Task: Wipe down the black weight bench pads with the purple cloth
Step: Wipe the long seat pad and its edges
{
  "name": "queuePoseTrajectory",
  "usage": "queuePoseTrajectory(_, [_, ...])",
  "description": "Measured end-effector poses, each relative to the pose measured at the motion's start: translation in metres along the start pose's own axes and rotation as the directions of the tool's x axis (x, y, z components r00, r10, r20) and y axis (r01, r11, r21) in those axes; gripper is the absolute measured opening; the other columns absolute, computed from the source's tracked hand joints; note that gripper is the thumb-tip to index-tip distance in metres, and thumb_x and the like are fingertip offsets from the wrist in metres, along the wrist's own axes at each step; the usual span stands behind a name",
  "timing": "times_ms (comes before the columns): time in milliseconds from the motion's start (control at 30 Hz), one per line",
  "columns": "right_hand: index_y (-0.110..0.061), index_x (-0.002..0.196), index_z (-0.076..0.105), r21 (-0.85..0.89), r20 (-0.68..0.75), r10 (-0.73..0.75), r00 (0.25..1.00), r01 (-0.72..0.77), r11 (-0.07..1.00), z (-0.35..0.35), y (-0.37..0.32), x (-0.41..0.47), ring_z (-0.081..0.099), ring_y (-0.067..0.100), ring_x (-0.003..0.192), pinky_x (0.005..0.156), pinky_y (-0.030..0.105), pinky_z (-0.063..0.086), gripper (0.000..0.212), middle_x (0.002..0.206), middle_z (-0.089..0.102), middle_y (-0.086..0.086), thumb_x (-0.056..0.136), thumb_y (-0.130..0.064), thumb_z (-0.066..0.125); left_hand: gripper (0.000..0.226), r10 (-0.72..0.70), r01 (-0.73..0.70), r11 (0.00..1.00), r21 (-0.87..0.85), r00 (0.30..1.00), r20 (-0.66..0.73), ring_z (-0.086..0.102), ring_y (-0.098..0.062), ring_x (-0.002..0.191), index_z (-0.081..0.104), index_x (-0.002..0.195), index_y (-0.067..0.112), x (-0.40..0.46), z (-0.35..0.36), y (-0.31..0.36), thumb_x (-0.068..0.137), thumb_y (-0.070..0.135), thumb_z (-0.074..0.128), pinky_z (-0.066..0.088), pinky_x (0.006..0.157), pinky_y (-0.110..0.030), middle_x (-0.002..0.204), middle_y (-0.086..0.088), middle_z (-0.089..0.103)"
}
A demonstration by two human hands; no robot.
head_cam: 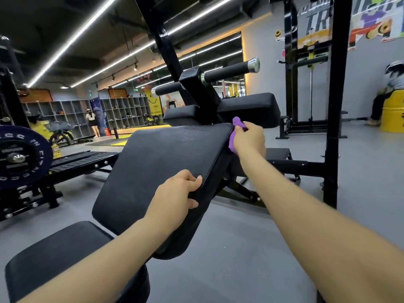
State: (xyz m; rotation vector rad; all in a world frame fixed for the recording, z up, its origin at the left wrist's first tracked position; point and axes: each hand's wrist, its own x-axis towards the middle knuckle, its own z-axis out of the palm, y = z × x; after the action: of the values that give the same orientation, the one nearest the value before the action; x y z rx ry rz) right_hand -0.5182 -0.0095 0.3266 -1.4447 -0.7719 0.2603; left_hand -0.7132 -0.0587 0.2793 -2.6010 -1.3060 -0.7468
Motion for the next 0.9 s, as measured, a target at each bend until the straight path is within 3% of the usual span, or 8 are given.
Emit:
queuePoseTrajectory(67, [-0.036,0.11,0.057,0.02,0.003,-0.043,0.999,0.043,0.999,0.004,0.017,-0.033,0.058,0.028,0.097,0.083,0.038,0.046,0.021,0.117,0.056,0.007,0.095,-0.036,0.043,0.057,0.003,-0.003,1.0,-0.013,1.0,-0.011,0.044,-0.002,0.086,0.044,0.137,0.033,-0.001,0.001,0.0,0.087,0.013,0.064,0.028,0.07,-0.009,0.114,0.017,0.047])
queuePoseTrajectory(167, [-0.027,0.134,0.049,-0.02,0.077,-0.101,0.992,0.103,0.994,0.005,0.045,-0.091,0.054,0.023,0.088,0.075,0.03,0.041,0.039,0.114,0.051,0.01,0.096,-0.034,0.043,0.057,0.002,-0.003,0.999,-0.033,0.999,-0.033,0.042,-0.001,0.082,0.045,0.136,0.034,-0.003,0.002,0.001,0.087,0.01,0.063,0.027,0.063,-0.01,0.11,0.017,0.048])
queuePoseTrajectory(267, [-0.025,0.131,0.053,-0.023,0.028,-0.12,0.992,0.12,0.992,0.001,0.034,-0.076,0.056,0.023,0.092,0.074,0.026,0.035,0.036,0.118,0.049,0.008,0.097,-0.031,0.044,0.059,0.01,-0.011,0.999,-0.04,1.0,-0.025,0.043,0.0,0.083,0.044,0.137,0.034,-0.004,0.002,0.001,0.087,0.009,0.064,0.027,0.066,-0.008,0.107,0.019,0.045])
queuePoseTrajectory(367, [-0.028,0.114,0.057,-0.029,-0.042,-0.083,0.996,0.081,0.996,-0.001,0.01,-0.029,0.056,0.025,0.098,0.076,0.03,0.038,0.022,0.124,0.048,0.007,0.098,-0.031,0.043,0.06,0.019,-0.02,0.999,-0.044,1.0,-0.022,0.042,0.001,0.083,0.043,0.137,0.034,-0.003,0.002,-0.001,0.086,0.009,0.064,0.029,0.066,-0.005,0.102,0.023,0.039])
queuePoseTrajectory(533, [-0.026,0.135,0.048,-0.05,-0.08,-0.074,0.994,0.07,0.996,0.008,0.017,-0.038,0.054,0.027,0.105,0.083,0.033,0.04,0.039,0.124,0.044,0.007,0.098,-0.036,0.039,0.059,0.018,-0.021,0.998,-0.067,0.999,-0.039,0.041,-0.001,0.081,0.045,0.136,0.033,-0.003,0.004,-0.001,0.086,0.008,0.065,0.028,0.068,-0.006,0.104,0.021,0.042])
queuePoseTrajectory(700, [-0.021,0.142,0.04,-0.018,0.099,-0.264,0.959,0.267,0.964,0.007,0.063,-0.133,0.052,0.023,0.091,0.076,0.027,0.04,0.045,0.105,0.033,0.001,0.098,-0.033,0.039,0.06,0.022,-0.026,0.997,-0.077,0.999,-0.049,0.049,-0.006,0.097,0.047,0.136,0.028,-0.005,0.003,0.002,0.083,0.01,0.067,0.034,0.077,-0.012,0.114,0.012,0.051])
queuePoseTrajectory(833, [-0.021,0.136,0.045,-0.053,0.007,-0.254,0.967,0.254,0.966,0.002,0.033,-0.086,0.05,0.018,0.086,0.075,0.025,0.036,0.04,0.109,0.035,0.002,0.099,-0.033,0.039,0.059,0.026,-0.028,0.997,-0.067,0.999,-0.037,0.043,-0.005,0.09,0.047,0.136,0.028,-0.005,0.003,0.0,0.084,0.009,0.066,0.031,0.076,-0.012,0.112,0.013,0.049])
queuePoseTrajectory(900, [-0.02,0.124,0.048,-0.053,-0.041,-0.204,0.978,0.201,0.978,0.003,0.013,-0.058,0.053,0.019,0.084,0.069,0.027,0.038,0.03,0.116,0.039,0.006,0.098,-0.033,0.04,0.058,0.035,-0.038,0.997,-0.061,0.998,-0.043,0.042,-0.004,0.091,0.046,0.137,0.028,-0.004,0.004,-0.001,0.085,0.009,0.065,0.03,0.076,-0.012,0.114,0.013,0.048])
